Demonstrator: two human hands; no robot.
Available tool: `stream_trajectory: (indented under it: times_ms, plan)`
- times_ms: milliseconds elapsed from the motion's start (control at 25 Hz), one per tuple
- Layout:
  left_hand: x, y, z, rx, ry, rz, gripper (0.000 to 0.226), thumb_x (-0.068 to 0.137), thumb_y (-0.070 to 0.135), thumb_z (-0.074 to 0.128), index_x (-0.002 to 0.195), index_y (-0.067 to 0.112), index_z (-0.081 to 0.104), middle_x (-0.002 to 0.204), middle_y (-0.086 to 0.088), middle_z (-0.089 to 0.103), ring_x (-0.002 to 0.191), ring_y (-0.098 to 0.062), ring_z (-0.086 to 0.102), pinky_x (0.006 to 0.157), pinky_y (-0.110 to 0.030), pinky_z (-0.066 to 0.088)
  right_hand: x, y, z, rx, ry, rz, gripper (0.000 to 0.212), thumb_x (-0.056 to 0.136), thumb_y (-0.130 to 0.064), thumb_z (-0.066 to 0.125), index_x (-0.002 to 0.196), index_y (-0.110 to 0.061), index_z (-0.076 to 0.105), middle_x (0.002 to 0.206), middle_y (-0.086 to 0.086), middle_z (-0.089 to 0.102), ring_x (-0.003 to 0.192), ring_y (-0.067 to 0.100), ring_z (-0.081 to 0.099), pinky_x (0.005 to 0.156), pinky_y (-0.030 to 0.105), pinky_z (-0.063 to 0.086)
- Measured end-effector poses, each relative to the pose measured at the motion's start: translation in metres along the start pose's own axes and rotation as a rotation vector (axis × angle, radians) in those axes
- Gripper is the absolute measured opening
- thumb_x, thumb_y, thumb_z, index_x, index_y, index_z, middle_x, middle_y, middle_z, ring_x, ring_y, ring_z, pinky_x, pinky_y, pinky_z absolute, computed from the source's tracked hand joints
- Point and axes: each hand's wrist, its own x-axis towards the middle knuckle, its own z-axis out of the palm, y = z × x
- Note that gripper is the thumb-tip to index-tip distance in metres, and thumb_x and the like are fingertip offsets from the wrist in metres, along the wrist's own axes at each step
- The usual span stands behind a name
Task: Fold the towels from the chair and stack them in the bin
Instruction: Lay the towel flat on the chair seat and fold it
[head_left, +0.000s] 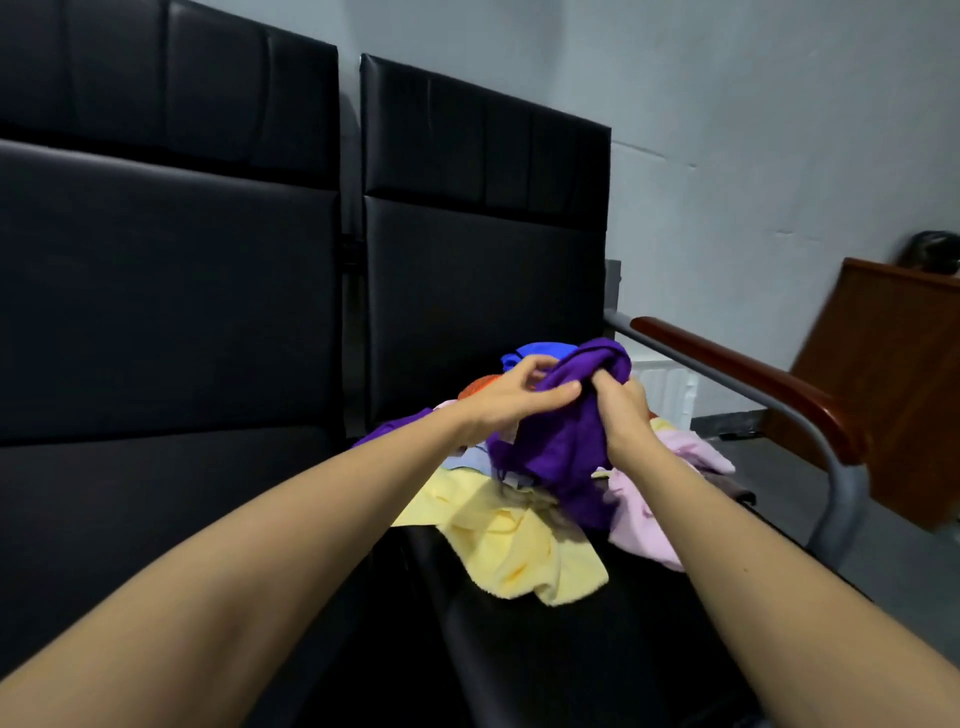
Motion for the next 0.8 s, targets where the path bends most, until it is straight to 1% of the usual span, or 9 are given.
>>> stream_trajectory:
  times_ms: [120, 200, 280, 360, 440, 520, 640, 720, 800]
  plan:
    - [-0.027, -0.001, -0.001, -0.003, 0.036, -0.025, 0.029, 0.091, 0.021, 0.061, 0.120, 0.020, 0.054, 0.111, -0.002, 0.064, 0.100, -0.016, 0.062, 0.086, -0.027, 0.051, -0.018, -0.035, 0.004, -0.051, -0.165, -0.001, 0.023, 0.090, -0.005, 0.052, 0.070, -0.015, 0.055, 0.069, 0.005, 0.058, 0.063, 0.015, 0.054, 0.058, 0.025, 0.045]
    - [-0.044, 0.012, -0.005, -0.060, 0.185, -0.003, 0.015, 0.095, 0.009, 0.051, 0.107, 0.012, 0.058, 0.099, -0.006, 0.064, 0.088, -0.017, 0.060, 0.077, -0.022, 0.050, -0.031, -0.048, 0.008, -0.197, -0.316, -0.023, 0.020, 0.090, -0.006, 0.054, 0.073, -0.016, 0.059, 0.071, 0.003, 0.061, 0.065, 0.013, 0.057, 0.057, 0.020, 0.047]
    - [-0.061, 0.027, -0.023, -0.012, 0.335, -0.016, 0.016, 0.094, 0.005, 0.043, 0.095, 0.015, 0.054, 0.089, -0.007, 0.060, 0.078, -0.017, 0.056, 0.067, -0.027, 0.047, -0.038, -0.052, 0.012, -0.334, -0.467, 0.011, 0.010, 0.090, -0.009, 0.058, 0.086, -0.017, 0.062, 0.082, 0.004, 0.066, 0.074, 0.015, 0.061, 0.066, 0.022, 0.049]
    - [-0.087, 0.039, -0.053, 0.165, 0.464, -0.053, 0.011, 0.094, 0.009, 0.040, 0.094, 0.018, 0.047, 0.080, -0.003, 0.053, 0.067, -0.013, 0.049, 0.058, -0.026, 0.041, -0.043, -0.052, 0.019, -0.459, -0.613, 0.042, 0.011, 0.091, -0.012, 0.059, 0.099, -0.018, 0.063, 0.098, 0.007, 0.067, 0.086, 0.020, 0.063, 0.079, 0.032, 0.050]
    - [-0.124, 0.051, -0.087, 0.402, 0.459, -0.057, 0.009, 0.095, 0.010, 0.042, 0.099, 0.017, 0.045, 0.077, 0.002, 0.050, 0.063, -0.009, 0.045, 0.048, -0.019, 0.038, -0.051, -0.054, 0.037, -0.479, -0.725, 0.046, 0.010, 0.091, -0.014, 0.059, 0.098, -0.019, 0.064, 0.101, 0.008, 0.068, 0.087, 0.021, 0.065, 0.087, 0.036, 0.050]
    - [-0.168, 0.062, -0.120, 0.564, 0.408, -0.084, 0.007, 0.094, 0.012, 0.048, 0.092, 0.018, 0.048, 0.074, 0.004, 0.051, 0.061, -0.011, 0.046, 0.043, -0.016, 0.036, -0.069, -0.061, 0.066, -0.474, -0.862, 0.051, 0.007, 0.091, -0.017, 0.059, 0.094, -0.018, 0.065, 0.094, 0.005, 0.071, 0.078, 0.015, 0.068, 0.081, 0.030, 0.054]
    - [-0.223, 0.069, -0.169, 0.785, 0.397, -0.173, 0.014, 0.092, 0.009, 0.053, 0.082, 0.019, 0.049, 0.077, -0.003, 0.057, 0.066, -0.020, 0.056, 0.052, -0.020, 0.041, -0.089, -0.065, 0.106, -0.623, -0.980, 0.019, 0.005, 0.089, -0.013, 0.062, 0.091, -0.015, 0.066, 0.080, 0.001, 0.070, 0.065, 0.011, 0.066, 0.064, 0.022, 0.055]
    - [-0.260, 0.073, -0.202, 1.022, 0.471, -0.306, 0.009, 0.093, 0.011, 0.051, 0.099, 0.008, 0.057, 0.096, -0.015, 0.063, 0.084, -0.027, 0.063, 0.067, -0.027, 0.045, -0.101, -0.064, 0.136, -0.788, -0.974, -0.100, 0.006, 0.089, -0.009, 0.063, 0.089, -0.011, 0.068, 0.074, 0.003, 0.067, 0.058, 0.009, 0.063, 0.057, 0.019, 0.051]
    - [-0.294, 0.076, -0.232, 1.253, 0.529, -0.486, 0.024, 0.094, 0.017, 0.050, 0.113, 0.004, 0.057, 0.114, -0.018, 0.062, 0.101, -0.031, 0.059, 0.078, -0.030, 0.043, -0.113, -0.064, 0.168, -0.968, -0.939, -0.279, 0.012, 0.090, -0.007, 0.059, 0.096, -0.004, 0.069, 0.076, 0.006, 0.064, 0.060, 0.012, 0.058, 0.053, 0.017, 0.044]
